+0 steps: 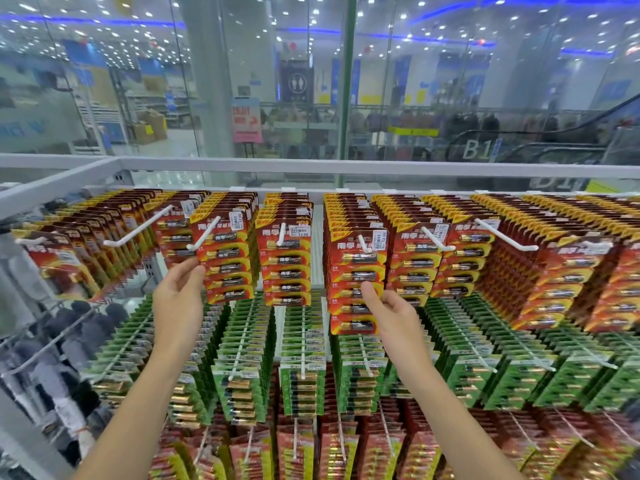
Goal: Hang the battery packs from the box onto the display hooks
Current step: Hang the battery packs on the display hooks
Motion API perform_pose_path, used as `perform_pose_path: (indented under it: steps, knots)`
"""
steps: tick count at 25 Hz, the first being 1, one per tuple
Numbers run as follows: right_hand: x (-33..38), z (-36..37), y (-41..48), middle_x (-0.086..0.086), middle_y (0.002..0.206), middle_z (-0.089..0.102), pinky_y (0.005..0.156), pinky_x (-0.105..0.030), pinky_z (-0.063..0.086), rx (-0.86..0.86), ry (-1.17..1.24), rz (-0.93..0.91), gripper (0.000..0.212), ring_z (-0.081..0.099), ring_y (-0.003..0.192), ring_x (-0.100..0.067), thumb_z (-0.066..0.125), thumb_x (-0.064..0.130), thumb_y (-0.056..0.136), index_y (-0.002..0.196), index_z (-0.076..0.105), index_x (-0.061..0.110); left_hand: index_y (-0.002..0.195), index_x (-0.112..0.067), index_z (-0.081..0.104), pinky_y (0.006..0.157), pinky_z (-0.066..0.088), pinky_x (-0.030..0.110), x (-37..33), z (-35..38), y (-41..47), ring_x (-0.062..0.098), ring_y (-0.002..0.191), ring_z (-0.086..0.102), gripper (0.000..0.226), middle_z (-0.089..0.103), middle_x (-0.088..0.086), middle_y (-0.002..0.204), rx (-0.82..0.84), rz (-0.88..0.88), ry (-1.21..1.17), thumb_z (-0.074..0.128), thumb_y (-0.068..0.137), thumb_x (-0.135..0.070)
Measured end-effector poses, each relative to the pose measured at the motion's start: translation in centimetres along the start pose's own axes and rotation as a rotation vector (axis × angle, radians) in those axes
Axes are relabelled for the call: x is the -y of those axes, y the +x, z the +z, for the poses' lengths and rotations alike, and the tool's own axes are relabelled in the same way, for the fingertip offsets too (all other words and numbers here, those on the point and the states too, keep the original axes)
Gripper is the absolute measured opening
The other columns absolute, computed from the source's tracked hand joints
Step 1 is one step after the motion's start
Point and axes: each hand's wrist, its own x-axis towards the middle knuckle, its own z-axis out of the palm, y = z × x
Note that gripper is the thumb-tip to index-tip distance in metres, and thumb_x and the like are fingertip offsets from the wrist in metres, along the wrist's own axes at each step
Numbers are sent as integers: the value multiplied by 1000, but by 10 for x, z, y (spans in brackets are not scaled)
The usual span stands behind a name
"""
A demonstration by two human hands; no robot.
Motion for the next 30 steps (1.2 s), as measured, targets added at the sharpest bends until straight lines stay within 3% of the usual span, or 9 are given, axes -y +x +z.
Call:
perform_pose_path:
  steps: [1, 3, 8, 14, 18, 22, 26, 28, 30]
  knots:
    - [-5, 0, -1, 24, 84, 41, 105, -43, 51, -27, -40, 3, 68, 66, 105, -14, 54, 83, 80, 102, 55, 19, 134, -32, 62, 113, 47, 48, 1, -5, -7, 16, 125, 61, 31, 66, -8, 132, 5, 6, 14, 57, 104, -38]
    - [-18, -3, -4, 14, 101, 64, 107, -47, 50, -55, -54, -3, 65, 64, 111, -10, 54, 78, 82, 116, 63, 24, 130, -33, 66, 112, 47, 45, 2, -14, -29, 11, 123, 62, 26, 67, -13, 129, 32, 4, 16, 57, 106, -35]
    - [-49, -20, -38, 21, 122, 64, 106, -36, 49, -154, -60, 85, 32, 60, 115, 1, 54, 61, 95, 120, 61, 41, 125, -27, 70, 100, 54, 42, 9, -17, -94, 16, 109, 73, 24, 77, -9, 116, 145, -118, -111, 54, 107, -30]
    - [-109, -81, -112, 22, 117, 66, 83, -9, 45, -399, -39, 247, 27, 60, 107, 9, 56, 49, 100, 121, 65, 35, 120, -20, 72, 93, 55, 43, 45, 45, -175, 19, 102, 75, 25, 79, -3, 110, 495, -296, -146, 55, 104, -30]
    - [-148, -147, -173, 17, 112, 71, 94, -21, 47, -627, -5, 352, 38, 65, 109, -4, 59, 59, 88, 113, 69, 32, 114, -19, 73, 99, 50, 48, 78, 114, -233, 29, 106, 72, 22, 79, 5, 112, 764, -424, -104, 53, 106, -20]
    - [-173, -227, -236, 4, 105, 71, 73, -5, 47, -838, 9, 404, 21, 64, 85, 13, 58, 29, 103, 111, 69, 14, 108, -16, 72, 96, 48, 48, 92, 186, -311, 29, 102, 70, 21, 81, 1, 105, 1001, -471, -33, 52, 106, -12]
    - [-199, -307, -299, 4, 106, 70, 77, -8, 43, -1044, 0, 436, 15, 62, 102, -11, 58, 28, 104, 107, 68, 19, 108, -10, 77, 69, 56, 33, 96, 261, -395, 21, 79, 74, 29, 79, -13, 77, 1177, -525, 17, 49, 107, -8]
    - [-214, -347, -331, 5, 105, 71, 79, -15, 42, -1151, 8, 465, 14, 63, 102, -13, 59, 31, 103, 106, 69, 22, 110, -9, 77, 55, 55, 19, 96, 296, -437, 7, 64, 74, 30, 79, -9, 77, 1267, -531, 63, 47, 107, -6]
    - [-224, -379, -357, 6, 104, 70, 78, -15, 42, -1213, 25, 493, 17, 63, 100, -13, 58, 32, 103, 107, 69, 21, 118, -6, 69, 57, 55, 17, 96, 321, -477, 1, 67, 72, 21, 80, -3, 90, 1296, -521, 101, 52, 105, -8]
